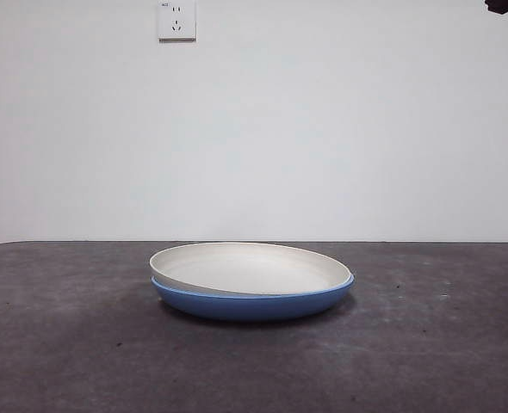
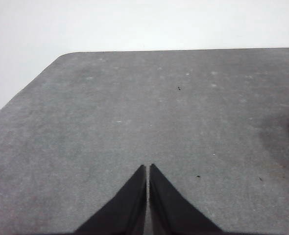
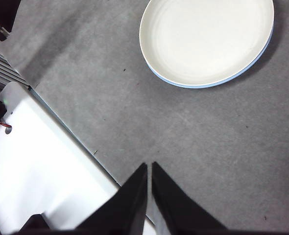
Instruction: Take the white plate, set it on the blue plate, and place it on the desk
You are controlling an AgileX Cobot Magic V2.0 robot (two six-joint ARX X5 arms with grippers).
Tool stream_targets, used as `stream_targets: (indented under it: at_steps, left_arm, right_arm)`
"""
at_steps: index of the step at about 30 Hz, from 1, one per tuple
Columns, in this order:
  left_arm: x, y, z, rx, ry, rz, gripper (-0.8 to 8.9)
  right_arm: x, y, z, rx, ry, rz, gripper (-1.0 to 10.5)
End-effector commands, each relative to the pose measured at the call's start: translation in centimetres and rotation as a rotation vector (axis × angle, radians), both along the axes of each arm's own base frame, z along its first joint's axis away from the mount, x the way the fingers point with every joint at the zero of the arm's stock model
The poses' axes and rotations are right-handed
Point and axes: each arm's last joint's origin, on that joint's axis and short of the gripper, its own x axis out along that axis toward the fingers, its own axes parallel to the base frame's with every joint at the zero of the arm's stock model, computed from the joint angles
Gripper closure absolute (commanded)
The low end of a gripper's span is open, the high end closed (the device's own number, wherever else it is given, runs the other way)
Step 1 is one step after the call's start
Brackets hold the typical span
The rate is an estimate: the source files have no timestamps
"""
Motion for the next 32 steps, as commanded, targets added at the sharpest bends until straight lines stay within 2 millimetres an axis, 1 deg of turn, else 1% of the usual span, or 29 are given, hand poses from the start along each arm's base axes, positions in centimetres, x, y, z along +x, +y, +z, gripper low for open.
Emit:
stream_targets:
  at_steps: [1, 4, 8, 10, 12, 15, 17, 20, 24, 27, 32]
  left_arm:
    - [0.1, 0.0, -0.7, -0.005, 0.024, 0.008, 8.03]
    - [0.1, 0.0, -0.7, -0.005, 0.024, 0.008, 8.03]
    - [0.1, 0.0, -0.7, -0.005, 0.024, 0.008, 8.03]
    - [0.1, 0.0, -0.7, -0.005, 0.024, 0.008, 8.03]
    - [0.1, 0.0, -0.7, -0.005, 0.024, 0.007, 8.03]
    - [0.1, 0.0, -0.7, -0.005, 0.024, 0.008, 8.03]
    - [0.1, 0.0, -0.7, -0.005, 0.024, 0.008, 8.03]
    - [0.1, 0.0, -0.7, -0.005, 0.024, 0.007, 8.03]
    - [0.1, 0.0, -0.7, -0.005, 0.024, 0.008, 8.03]
    - [0.1, 0.0, -0.7, -0.005, 0.024, 0.007, 8.03]
    - [0.1, 0.0, -0.7, -0.005, 0.024, 0.007, 8.03]
  right_arm:
    - [-0.1, -0.2, 0.8, 0.006, -0.053, 0.009, 9.4]
    - [-0.5, -1.2, 1.4, -0.002, -0.181, 0.003, 9.4]
    - [-1.1, -3.1, 2.5, 0.072, -0.452, -0.128, 9.4]
    - [-1.8, -4.1, 2.6, 0.083, -0.581, -0.208, 9.4]
    - [-2.5, -4.9, 2.0, 0.077, -0.68, -0.275, 9.4]
    - [-3.0, -5.7, 0.1, 0.051, -0.773, -0.363, 9.4]
    - [-3.3, -6.2, -2.0, 0.019, -0.813, -0.435, 9.4]
    - [-3.6, -6.4, -5.1, -0.002, -0.828, -0.506, 9.4]
    - [-3.5, -6.6, -9.0, 0.036, -0.861, -0.582, 9.4]
    - [-3.5, -6.6, -11.3, 0.068, -0.896, -0.622, 9.4]
    - [-3.3, -6.9, -13.9, 0.085, -0.913, -0.708, 9.4]
